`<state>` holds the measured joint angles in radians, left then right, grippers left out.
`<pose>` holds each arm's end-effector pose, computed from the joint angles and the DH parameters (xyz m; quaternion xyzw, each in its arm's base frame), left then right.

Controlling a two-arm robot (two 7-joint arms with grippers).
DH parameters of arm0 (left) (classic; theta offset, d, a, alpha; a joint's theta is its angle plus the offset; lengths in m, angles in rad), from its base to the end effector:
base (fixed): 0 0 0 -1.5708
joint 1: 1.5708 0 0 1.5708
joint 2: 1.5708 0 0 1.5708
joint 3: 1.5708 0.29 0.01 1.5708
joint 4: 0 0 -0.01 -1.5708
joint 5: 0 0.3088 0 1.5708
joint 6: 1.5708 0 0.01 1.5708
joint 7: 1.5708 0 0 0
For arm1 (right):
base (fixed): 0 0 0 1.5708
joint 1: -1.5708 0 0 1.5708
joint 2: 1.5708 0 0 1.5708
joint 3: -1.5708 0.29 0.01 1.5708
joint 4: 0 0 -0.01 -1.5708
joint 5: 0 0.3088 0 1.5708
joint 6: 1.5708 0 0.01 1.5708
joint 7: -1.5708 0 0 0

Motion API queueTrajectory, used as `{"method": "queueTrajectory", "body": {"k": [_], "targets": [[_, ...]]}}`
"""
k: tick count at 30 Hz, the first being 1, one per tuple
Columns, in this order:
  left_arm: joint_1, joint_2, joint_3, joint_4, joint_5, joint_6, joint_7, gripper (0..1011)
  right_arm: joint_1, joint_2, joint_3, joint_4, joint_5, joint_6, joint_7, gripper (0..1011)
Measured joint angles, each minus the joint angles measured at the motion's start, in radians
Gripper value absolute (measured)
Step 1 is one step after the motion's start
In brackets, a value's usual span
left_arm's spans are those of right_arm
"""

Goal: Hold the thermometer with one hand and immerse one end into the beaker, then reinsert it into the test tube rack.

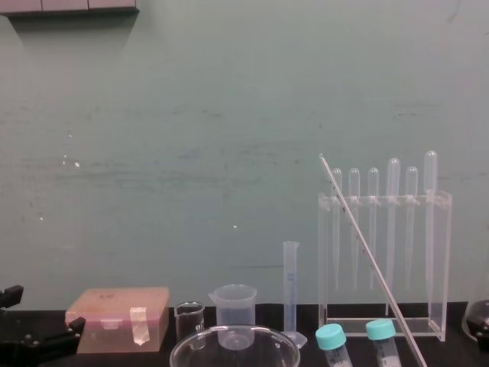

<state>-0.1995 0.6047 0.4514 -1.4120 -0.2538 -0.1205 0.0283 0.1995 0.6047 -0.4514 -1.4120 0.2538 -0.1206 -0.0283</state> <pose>0.3581 0.0827 -0.3023 0.1415 -0.1325 0.5799 0.7913 0.3581 -0.0827 -0.3023 -0.1415 -0.1325 -0.5799 0.7913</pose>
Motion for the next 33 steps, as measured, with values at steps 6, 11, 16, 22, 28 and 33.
{"method": "queueTrajectory", "body": {"k": [6,11,16,22,28,33], "targets": [[0.0,0.0,0.0,0.0,0.0,0.0,0.0,1008,0.0,0.0,0.0,0.0,0.0,0.0,0.0,1003],[0.0,0.0,0.0,0.0,0.0,0.0,0.0,1008,0.0,0.0,0.0,0.0,0.0,0.0,0.0,1003],[0.0,0.0,0.0,0.0,0.0,0.0,0.0,1008,0.0,0.0,0.0,0.0,0.0,0.0,0.0,1003],[0.0,0.0,0.0,0.0,0.0,0.0,0.0,1008,0.0,0.0,0.0,0.0,0.0,0.0,0.0,1003],[0.0,0.0,0.0,0.0,0.0,0.0,0.0,1008,0.0,0.0,0.0,0.0,0.0,0.0,0.0,1003],[0.0,0.0,0.0,0.0,0.0,0.0,0.0,1008,0.0,0.0,0.0,0.0,0.0,0.0,0.0,1003]]}}
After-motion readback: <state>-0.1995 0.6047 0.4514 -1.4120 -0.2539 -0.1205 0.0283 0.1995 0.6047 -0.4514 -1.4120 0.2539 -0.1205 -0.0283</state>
